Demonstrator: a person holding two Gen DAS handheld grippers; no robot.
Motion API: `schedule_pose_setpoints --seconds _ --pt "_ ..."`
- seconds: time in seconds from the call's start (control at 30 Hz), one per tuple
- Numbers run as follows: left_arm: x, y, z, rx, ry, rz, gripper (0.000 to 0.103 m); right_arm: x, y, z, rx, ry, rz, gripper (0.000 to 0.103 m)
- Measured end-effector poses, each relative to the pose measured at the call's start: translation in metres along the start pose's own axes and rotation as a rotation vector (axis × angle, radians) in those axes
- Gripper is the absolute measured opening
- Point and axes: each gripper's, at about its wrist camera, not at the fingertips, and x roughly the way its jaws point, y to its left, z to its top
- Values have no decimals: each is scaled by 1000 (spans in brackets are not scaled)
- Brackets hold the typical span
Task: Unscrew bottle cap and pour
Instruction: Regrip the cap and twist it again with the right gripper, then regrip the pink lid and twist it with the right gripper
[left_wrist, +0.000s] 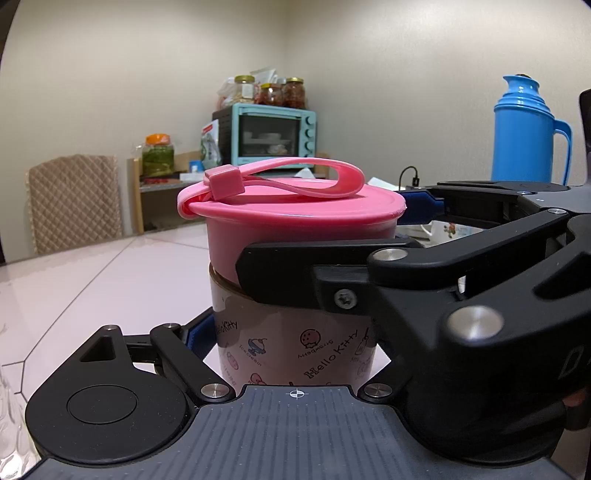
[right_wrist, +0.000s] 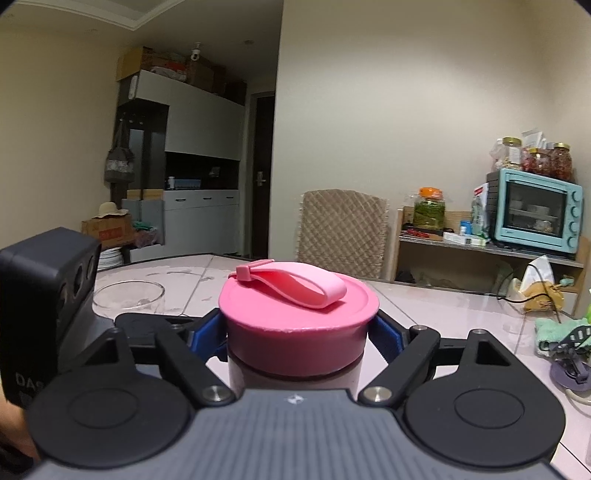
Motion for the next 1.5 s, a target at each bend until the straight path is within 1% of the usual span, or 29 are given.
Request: schedule_pose_setpoints --seconds 0.1,0.17,0.2,0.27,0.3,0.37,0.4,0.43,0.53,0.63,0.7,0.8,0.9,1.0,1.03,1.27,1.43,1.5 --pt "0 0 0 0 0 0 90 0 -13 1 -8 0 73 84" --pt "1 0 0 0 0 0 90 1 -24 1 -25 0 142 84" --pt "1 0 0 0 0 0 90 1 -27 2 -32 1 159 84" --pt "1 0 0 0 0 0 90 3 -41 3 -48 4 239 84" --pt "1 1 0 0 0 0 90 3 -45 3 -52 4 262 84" --pt "1 0 0 0 0 0 90 6 -58 3 -70 -4 347 84" --pt "1 0 0 0 0 0 90 7 -61 3 -74 -7 366 84" --pt "1 0 0 0 0 0 90 9 -69 3 -80 -12 412 84" --pt "1 0 0 0 0 0 90 12 -80 4 -90 -17 483 84" --pt "1 1 0 0 0 0 90 12 -82 7 -95 -17 498 84" --pt "1 0 0 0 0 0 90 11 -81 8 -94 -16 491 84" --pt "1 0 0 0 0 0 90 7 -77 11 -75 -5 457 85" --pt "2 1 0 0 0 0 90 2 -73 12 -78 -1 413 90" --pt "2 1 0 0 0 0 90 -7 -64 14 -78 -4 349 93" --pt "2 1 0 0 0 0 90 -11 -59 15 -81 -5 302 93" --pt "1 1 0 0 0 0 90 -13 -27 11 -57 11 143 93" --pt "1 1 0 0 0 0 90 -5 -11 8 -7 13 49 93" --pt "1 0 0 0 0 0 90 -2 -10 7 17 11 31 93"
